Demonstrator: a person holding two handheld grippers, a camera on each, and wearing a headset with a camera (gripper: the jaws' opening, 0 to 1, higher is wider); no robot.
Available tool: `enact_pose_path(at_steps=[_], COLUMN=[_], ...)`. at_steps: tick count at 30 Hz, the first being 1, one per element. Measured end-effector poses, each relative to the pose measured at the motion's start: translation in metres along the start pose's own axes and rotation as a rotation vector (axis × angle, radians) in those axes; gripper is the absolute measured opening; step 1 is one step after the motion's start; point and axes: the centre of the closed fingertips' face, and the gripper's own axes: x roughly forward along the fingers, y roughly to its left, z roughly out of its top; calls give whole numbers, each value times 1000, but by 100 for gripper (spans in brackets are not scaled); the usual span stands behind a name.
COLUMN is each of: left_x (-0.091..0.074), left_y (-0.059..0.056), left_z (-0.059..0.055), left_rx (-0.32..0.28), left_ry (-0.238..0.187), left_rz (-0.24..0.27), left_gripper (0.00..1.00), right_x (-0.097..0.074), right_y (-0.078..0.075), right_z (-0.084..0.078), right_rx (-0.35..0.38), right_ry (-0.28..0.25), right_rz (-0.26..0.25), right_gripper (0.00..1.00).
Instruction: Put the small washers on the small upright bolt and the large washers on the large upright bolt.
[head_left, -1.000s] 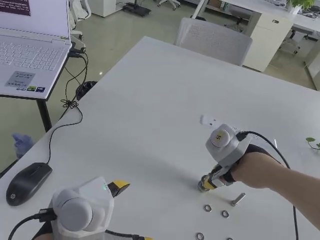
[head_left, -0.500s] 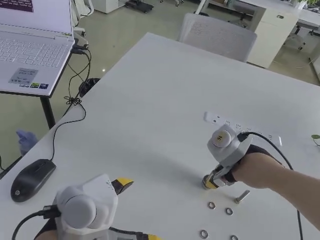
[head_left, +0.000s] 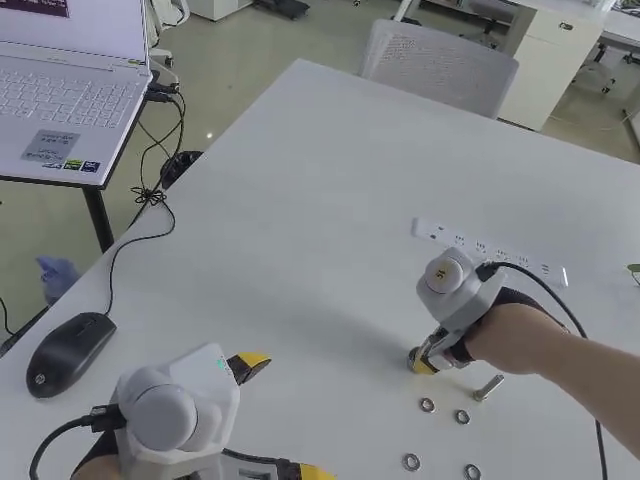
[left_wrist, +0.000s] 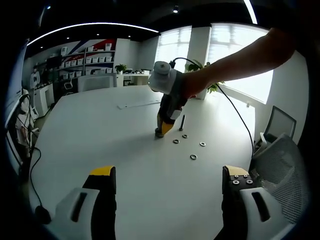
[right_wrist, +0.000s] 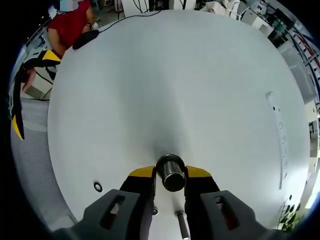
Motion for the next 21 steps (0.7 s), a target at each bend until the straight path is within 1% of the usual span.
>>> enact_pose_path(at_steps=[8, 17, 21], left_x=[0, -1, -1], left_y=[0, 0, 0], left_z=[2, 3, 2], left_rx=[2, 3, 4], left_ry=[-9, -10, -5], left_rz=[3, 5, 3], left_gripper=[88, 88, 88], right_x=[1, 1, 2], right_y=[2, 2, 1], right_z=[-1, -1, -3], right_rx=[4, -18, -17], right_ry=[6, 12, 11], right_rz=[1, -8, -2], right_gripper=[22, 24, 25])
